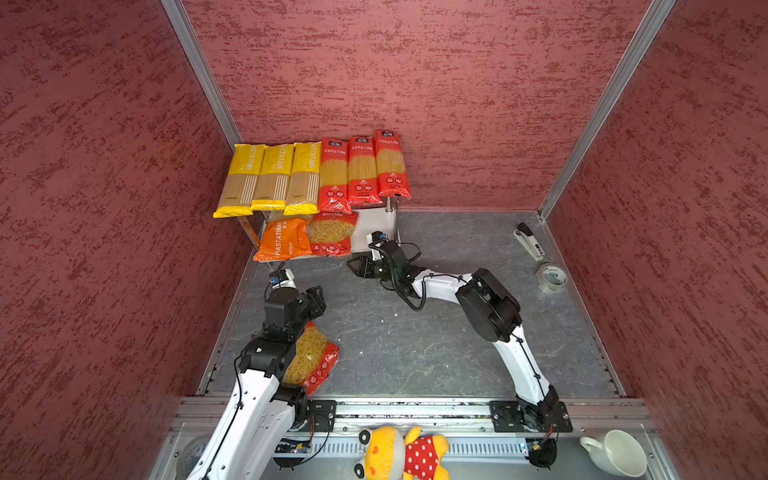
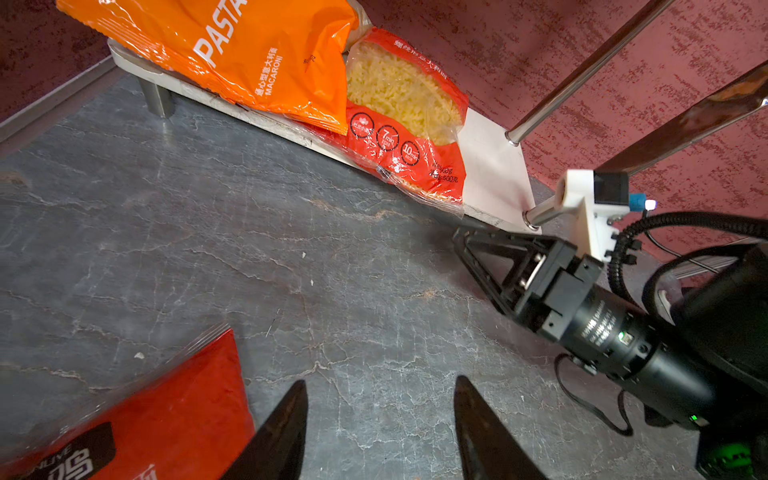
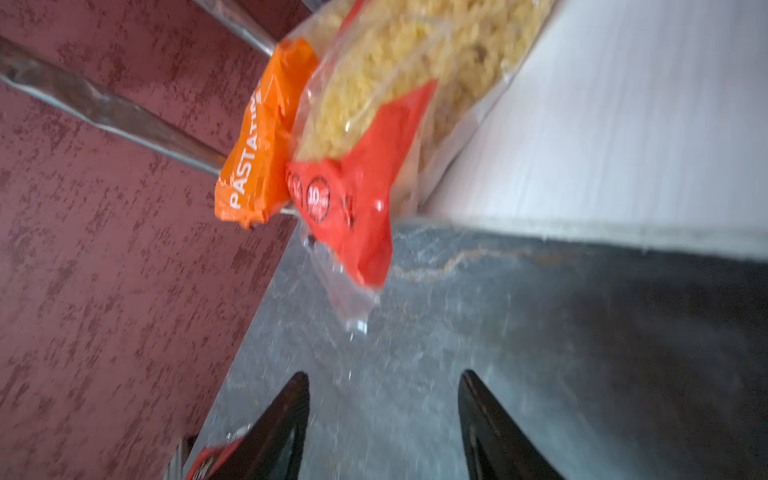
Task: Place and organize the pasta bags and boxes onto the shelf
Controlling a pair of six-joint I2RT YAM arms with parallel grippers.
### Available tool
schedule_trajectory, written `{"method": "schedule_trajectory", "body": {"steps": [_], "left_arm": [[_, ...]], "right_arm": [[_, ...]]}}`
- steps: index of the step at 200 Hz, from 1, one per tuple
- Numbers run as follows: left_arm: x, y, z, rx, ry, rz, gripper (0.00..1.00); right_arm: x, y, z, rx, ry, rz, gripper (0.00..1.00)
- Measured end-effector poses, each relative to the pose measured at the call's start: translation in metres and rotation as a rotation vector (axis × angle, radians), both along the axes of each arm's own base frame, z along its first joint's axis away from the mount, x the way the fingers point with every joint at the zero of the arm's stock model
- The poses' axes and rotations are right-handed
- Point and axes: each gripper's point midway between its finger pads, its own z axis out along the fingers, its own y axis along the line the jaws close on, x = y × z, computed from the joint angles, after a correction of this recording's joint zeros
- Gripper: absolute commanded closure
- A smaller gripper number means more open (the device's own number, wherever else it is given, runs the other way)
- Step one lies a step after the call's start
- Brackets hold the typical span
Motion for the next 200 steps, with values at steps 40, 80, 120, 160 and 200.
{"method": "schedule_trajectory", "body": {"steps": [40,80,120,160,200], "left_arm": [[-0.003,0.001,0.004,-0.008,-0.013,0.006,0.42],[-0.004,0.0,0.004,-0.02,-0.014,0.007,0.42],[-0.007,0.0,0.005,-0.034,-0.022,0.011,0.42],[-0.012,0.001,0.0,-0.034,-0.013,0.013,0.42],[-0.015,0.001,-0.001,-0.033,-0.008,0.013,0.42]], "right_arm": [[-0.066,-0.011,-0.01,-0.045,0.109,0.12,0.49],[-0.132,-0.004,-0.026,-0.11,0.254,0.288,0.49],[-0.193,0.004,-0.036,-0.154,0.361,0.466,0.48],[-0.228,0.021,-0.024,-0.154,0.385,0.616,0.48],[-0.25,0.045,-0.013,-0.153,0.357,0.745,0.49]]}}
